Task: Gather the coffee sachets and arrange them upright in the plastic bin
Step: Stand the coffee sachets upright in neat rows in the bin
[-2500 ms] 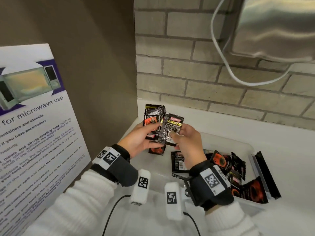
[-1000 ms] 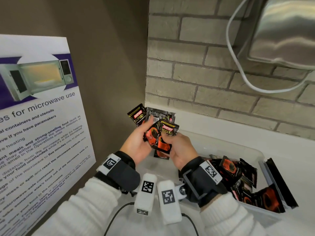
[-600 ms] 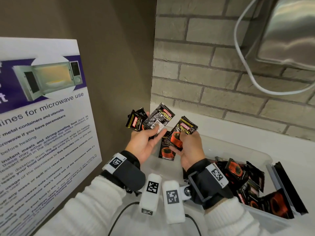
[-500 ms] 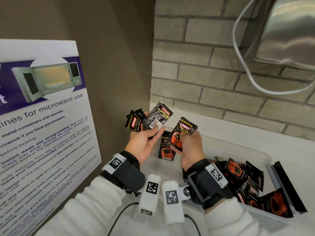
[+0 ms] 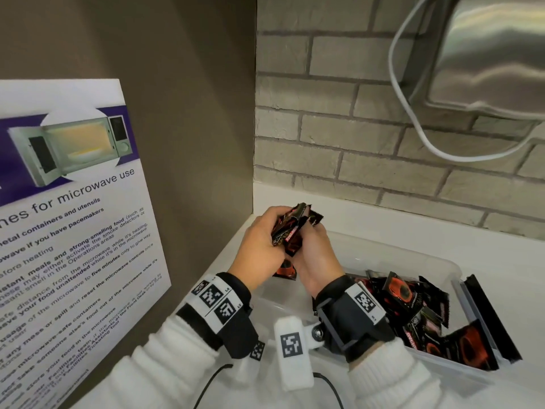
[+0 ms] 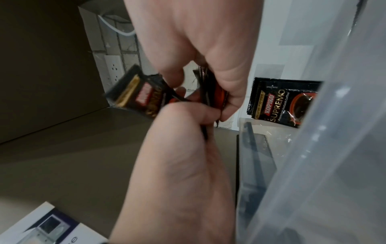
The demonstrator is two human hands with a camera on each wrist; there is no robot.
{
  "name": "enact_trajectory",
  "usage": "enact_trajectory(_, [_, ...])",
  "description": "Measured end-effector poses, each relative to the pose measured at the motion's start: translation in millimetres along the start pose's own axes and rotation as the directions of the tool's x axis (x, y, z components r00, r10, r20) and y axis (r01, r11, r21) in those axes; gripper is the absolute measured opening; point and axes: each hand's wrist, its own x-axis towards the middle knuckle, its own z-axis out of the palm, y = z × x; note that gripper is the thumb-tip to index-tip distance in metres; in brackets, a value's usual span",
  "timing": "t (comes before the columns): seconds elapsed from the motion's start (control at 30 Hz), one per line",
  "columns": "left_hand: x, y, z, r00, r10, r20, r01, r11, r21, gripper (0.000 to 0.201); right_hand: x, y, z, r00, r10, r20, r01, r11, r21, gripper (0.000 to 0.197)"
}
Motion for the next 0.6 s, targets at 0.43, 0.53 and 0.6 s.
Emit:
enact_trajectory(0.43, [3.6, -4.6, -19.6, 0.912, -0.405, 0.061, 0.32, 0.613, -0.722, 0.025, 4.6, -1.1, -13.7, 0.988, -0.102, -0.116, 0.069, 0.965, -0.254, 0.016])
enact_trajectory(0.53, [2.1, -6.1, -19.5, 0.909, -0.407, 0.085, 0.342, 0.617, -0.709, 0.024, 7.6, -0.6, -13.9, 0.973, -0.113, -0.2, 0.06, 0.966, -0.252, 0.024])
enact_trajectory(0.6, [2.1, -6.2, -18.3, 0.904, -0.421, 0.073, 0.357, 0.651, -0.67, 0.026, 7.6, 0.8, -13.2, 0.966, -0.107, -0.233, 0.047, 0.967, -0.25, 0.028])
